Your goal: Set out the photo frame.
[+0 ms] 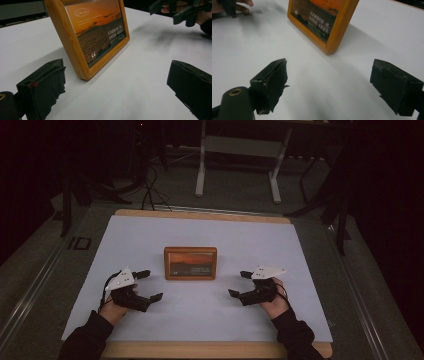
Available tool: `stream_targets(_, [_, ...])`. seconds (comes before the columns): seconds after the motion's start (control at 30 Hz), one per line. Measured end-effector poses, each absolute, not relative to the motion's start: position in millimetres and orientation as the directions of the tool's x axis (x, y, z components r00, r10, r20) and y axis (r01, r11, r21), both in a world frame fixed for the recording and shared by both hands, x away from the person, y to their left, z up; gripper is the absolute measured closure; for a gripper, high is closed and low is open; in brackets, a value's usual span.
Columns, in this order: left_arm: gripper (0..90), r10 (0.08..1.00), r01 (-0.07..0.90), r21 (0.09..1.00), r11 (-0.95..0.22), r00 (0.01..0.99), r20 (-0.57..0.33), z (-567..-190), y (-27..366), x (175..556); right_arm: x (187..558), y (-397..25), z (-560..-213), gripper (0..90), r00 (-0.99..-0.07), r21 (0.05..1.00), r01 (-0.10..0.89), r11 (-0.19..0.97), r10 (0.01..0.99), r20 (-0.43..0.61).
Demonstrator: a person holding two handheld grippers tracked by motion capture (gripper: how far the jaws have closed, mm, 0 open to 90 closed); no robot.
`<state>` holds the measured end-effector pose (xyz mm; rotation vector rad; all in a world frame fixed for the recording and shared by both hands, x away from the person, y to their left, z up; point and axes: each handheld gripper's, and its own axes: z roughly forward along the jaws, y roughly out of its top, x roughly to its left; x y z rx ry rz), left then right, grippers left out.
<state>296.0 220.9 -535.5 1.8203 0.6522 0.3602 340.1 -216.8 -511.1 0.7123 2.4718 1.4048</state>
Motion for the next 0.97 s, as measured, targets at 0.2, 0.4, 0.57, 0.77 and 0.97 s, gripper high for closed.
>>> stream_targets(0.2, [2.1,0.595,0.256,0.937,-0.237,0.8,-0.068,-535.7,221.5,295.3,324.9,-228.8,-516.0,13.8,-0.86,0.839,0.298,0.456,0.51,0.029])
stream_targets(0.4, [2.1,0.594,0.252,0.936,-0.245,0.802,-0.061,-535.6,221.8,294.8,315.1,-240.7,-521.0,13.8,-0.851,0.838,0.323,0.44,0.523,0.053])
stream_targets(0.57, [2.1,0.595,0.251,0.938,-0.24,0.801,-0.063,-535.1,221.7,293.6,311.0,-245.8,-526.4,13.9,-0.849,0.831,0.334,0.445,0.526,0.059])
stream_targets(0.77, [2.1,0.597,0.25,0.938,-0.239,0.8,-0.061,-534.7,222.3,293.2,311.3,-245.4,-530.2,13.9,-0.848,0.822,0.344,0.454,0.527,0.064])
stream_targets(0.97, [2.1,0.595,0.252,0.938,-0.237,0.801,-0.065,-534.8,222.0,293.2,311.1,-245.5,-529.6,13.8,-0.85,0.824,0.336,0.455,0.524,0.057])
